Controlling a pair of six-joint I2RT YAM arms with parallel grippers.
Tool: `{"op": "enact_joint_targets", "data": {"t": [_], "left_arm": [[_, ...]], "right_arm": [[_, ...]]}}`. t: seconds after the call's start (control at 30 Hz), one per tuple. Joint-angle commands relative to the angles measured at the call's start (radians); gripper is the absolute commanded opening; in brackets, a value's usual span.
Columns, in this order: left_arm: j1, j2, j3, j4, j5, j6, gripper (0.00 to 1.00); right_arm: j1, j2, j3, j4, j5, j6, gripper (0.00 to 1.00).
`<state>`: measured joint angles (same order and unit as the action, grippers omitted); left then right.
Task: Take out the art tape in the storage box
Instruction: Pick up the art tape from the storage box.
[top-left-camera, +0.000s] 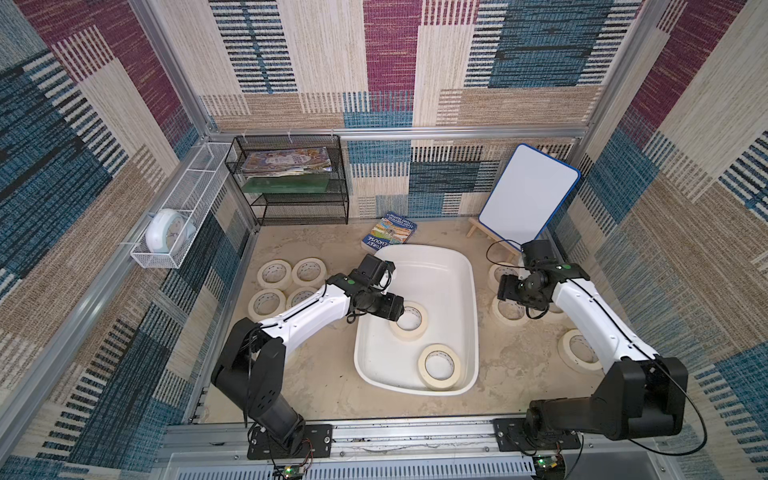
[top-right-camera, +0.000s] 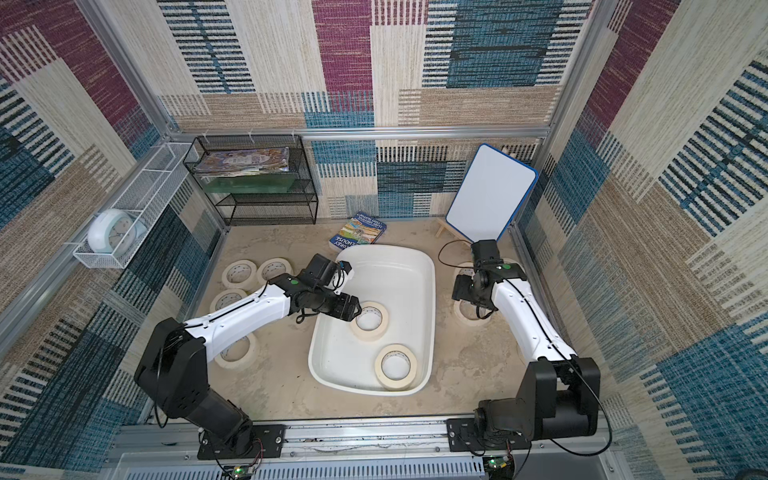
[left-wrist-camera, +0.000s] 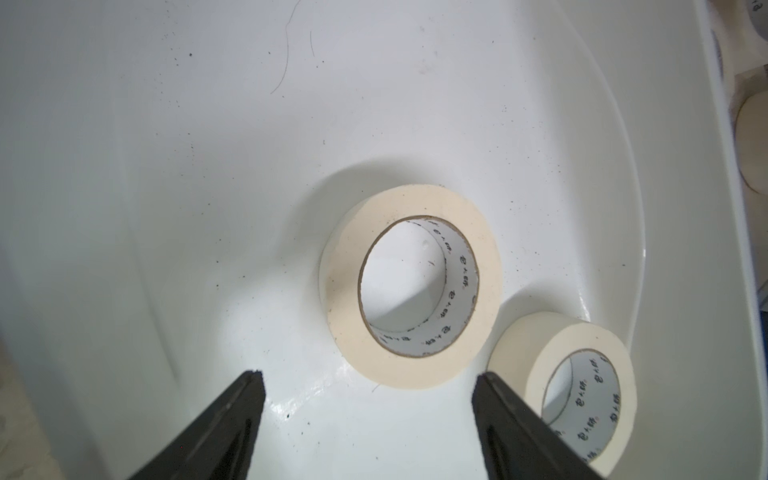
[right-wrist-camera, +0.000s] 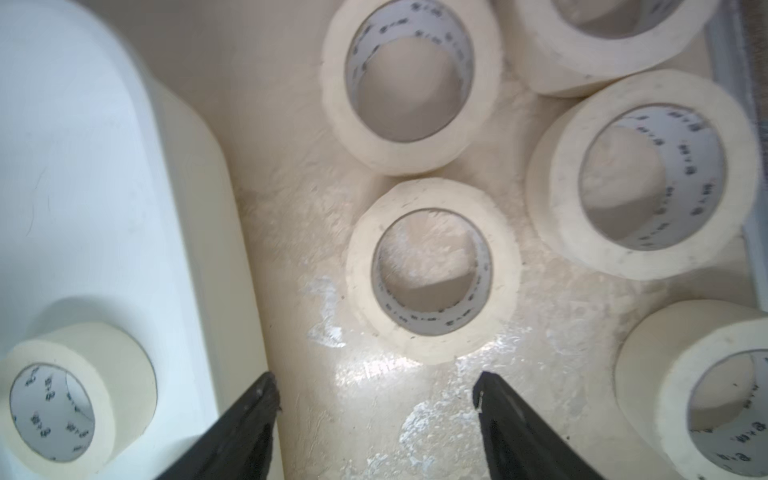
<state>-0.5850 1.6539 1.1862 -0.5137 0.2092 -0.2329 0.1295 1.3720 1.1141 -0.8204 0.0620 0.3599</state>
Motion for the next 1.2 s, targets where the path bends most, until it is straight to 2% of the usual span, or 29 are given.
{"op": "enact_joint_targets", "data": {"t": [0.0,0.23,0.43,0.5,0.57,0.73,0.93,1.1,1.17], "left_arm": [[0.001,0.064,0.027,0.011,-0.005,-0.011,0.82],[-0.027,0.219,0.108,-0.017,-0.116,0.011,0.77],[-0.051,0.313,0.164,-0.048,-0.136,0.029,0.72],[-0.051,0.337,0.181,-0.060,-0.140,0.034,0.67],[-0.051,0.344,0.187,-0.062,-0.141,0.034,0.55],[-0.051,0.327,0.196,-0.070,-0.151,0.031,0.33],[-0.052,0.288,0.232,-0.104,-0.161,0.035,0.19],[-0.050,0.150,0.246,-0.140,-0.180,0.038,0.14],[-0.047,0.083,0.269,-0.193,-0.192,0.050,0.07]], "right_arm": [[0.050,0.006,0.010,-0.001,-0.008,0.029,0.79],[0.094,0.034,0.070,-0.009,-0.019,0.006,0.78],[0.097,-0.005,0.031,0.011,-0.010,-0.003,0.78],[0.097,-0.003,0.026,0.014,-0.017,-0.007,0.78],[0.097,0.000,0.029,0.017,-0.021,-0.009,0.79],[0.097,0.007,0.039,0.027,-0.027,-0.015,0.78],[0.098,0.013,0.029,0.039,-0.033,-0.025,0.79],[0.098,0.024,0.035,0.049,-0.033,-0.038,0.79],[0.097,0.028,0.036,0.055,-0.041,-0.042,0.79]]}}
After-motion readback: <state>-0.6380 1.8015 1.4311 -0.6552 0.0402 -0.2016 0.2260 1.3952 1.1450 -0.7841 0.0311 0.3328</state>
